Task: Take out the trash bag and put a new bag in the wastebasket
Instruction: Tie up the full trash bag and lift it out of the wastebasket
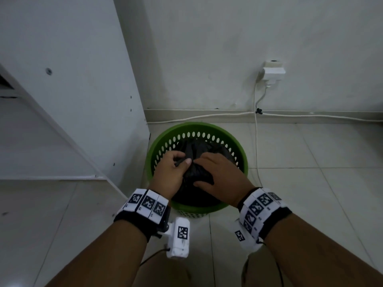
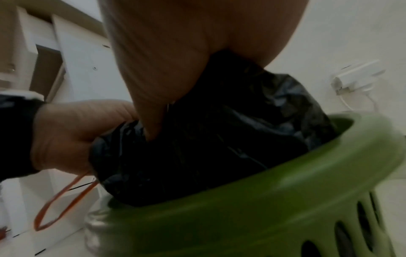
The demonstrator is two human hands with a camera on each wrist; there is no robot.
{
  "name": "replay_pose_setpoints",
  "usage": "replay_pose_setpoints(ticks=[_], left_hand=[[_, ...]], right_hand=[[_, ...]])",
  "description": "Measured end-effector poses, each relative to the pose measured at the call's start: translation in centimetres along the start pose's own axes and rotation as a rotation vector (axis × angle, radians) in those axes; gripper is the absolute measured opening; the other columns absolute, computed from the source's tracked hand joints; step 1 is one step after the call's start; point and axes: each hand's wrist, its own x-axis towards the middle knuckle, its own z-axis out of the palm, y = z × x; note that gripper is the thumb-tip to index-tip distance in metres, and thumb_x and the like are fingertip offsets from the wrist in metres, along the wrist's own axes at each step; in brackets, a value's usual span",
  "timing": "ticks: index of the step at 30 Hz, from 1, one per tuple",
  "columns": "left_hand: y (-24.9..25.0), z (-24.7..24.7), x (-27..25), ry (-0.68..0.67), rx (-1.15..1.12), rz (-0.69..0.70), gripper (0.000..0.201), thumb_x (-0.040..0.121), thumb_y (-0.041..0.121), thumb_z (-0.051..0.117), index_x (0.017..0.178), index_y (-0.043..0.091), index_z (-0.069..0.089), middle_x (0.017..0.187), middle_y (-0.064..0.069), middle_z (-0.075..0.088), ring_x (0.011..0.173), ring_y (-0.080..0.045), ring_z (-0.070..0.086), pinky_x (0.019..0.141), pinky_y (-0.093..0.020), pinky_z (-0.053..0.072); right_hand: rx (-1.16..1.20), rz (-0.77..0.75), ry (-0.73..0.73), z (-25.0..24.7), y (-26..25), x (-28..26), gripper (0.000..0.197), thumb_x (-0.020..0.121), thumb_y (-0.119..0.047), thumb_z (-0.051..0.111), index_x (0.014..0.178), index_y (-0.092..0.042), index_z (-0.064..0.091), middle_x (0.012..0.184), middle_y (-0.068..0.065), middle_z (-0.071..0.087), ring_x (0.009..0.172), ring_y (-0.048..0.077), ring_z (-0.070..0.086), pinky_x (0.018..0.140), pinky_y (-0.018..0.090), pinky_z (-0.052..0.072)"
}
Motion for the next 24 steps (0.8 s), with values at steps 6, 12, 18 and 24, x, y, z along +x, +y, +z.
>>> replay_pose_setpoints(ticks=[6,12,18,24], left_hand=[[-0.9,-1.0,-0.6,-0.046,0.18,0.243,0.044,0.087,0.041,0.072,0.125,0.022,0.059,0.121,0.003,0.058,0.113,-0.011,0.056,0.098,-0.029,0.047],[-1.2,-1.4,-0.5,-0.087,0.549,0.35,0.026,0.091,0.04,0.067,0.104,0.02,0.077,0.097,0.001,0.072,0.093,-0.018,0.064,0.084,-0.036,0.053],[1.0,1.2,-0.6,-0.011,0.235,0.036,0.032,0.096,0.036,0.058,0.091,0.011,0.078,0.088,-0.005,0.076,0.084,-0.02,0.071,0.083,-0.032,0.057],[4.0,0.3,-1.1,-0.157,-0.418,-0.406,0.038,0.102,0.043,0.047,0.11,0.01,0.066,0.099,-0.01,0.07,0.092,-0.026,0.069,0.075,-0.035,0.058]], right_hand=[[0.243,0.176,-0.018,-0.7,0.7,1.0,0.035,0.092,-0.033,0.066,0.122,-0.016,0.067,0.117,0.003,0.07,0.107,0.019,0.063,0.096,0.029,0.047],[0.348,0.402,0.017,0.4,0.9,1.8,0.025,0.089,-0.036,0.068,0.108,-0.02,0.067,0.104,-0.008,0.065,0.096,0.007,0.057,0.082,0.022,0.041],[0.527,0.722,0.255,1.4,0.1,2.4,0.017,0.092,-0.029,0.065,0.101,-0.016,0.068,0.099,-0.003,0.068,0.097,0.015,0.063,0.085,0.029,0.049],[0.567,0.565,0.007,1.7,-0.7,2.3,0.064,0.076,-0.058,0.07,0.128,-0.025,0.053,0.12,-0.007,0.059,0.107,0.011,0.058,0.093,0.034,0.051]])
